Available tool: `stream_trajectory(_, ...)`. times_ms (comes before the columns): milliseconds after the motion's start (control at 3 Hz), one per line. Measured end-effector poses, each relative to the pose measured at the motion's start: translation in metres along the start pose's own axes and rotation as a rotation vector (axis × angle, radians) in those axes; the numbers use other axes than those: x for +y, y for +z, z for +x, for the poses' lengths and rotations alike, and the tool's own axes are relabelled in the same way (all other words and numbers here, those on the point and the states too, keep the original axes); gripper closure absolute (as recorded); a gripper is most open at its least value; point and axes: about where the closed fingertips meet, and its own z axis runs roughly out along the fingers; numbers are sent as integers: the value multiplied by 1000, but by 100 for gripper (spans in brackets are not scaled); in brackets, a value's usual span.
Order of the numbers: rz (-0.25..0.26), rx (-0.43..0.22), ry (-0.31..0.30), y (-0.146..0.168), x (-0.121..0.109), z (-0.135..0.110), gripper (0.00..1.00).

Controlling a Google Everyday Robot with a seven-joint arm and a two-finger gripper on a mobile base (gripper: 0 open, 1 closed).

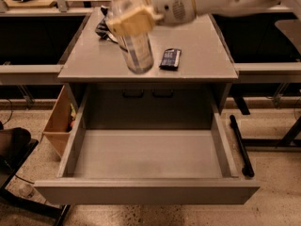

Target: Pick blue plastic bottle from top drawer and place on counter

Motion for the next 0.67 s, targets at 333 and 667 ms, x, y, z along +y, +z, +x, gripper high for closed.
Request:
stream_trajectory(333,139,-39,61,-32,-48,-49,100)
stream_trajectory(667,355,-129,117,-72,-102,-74,100)
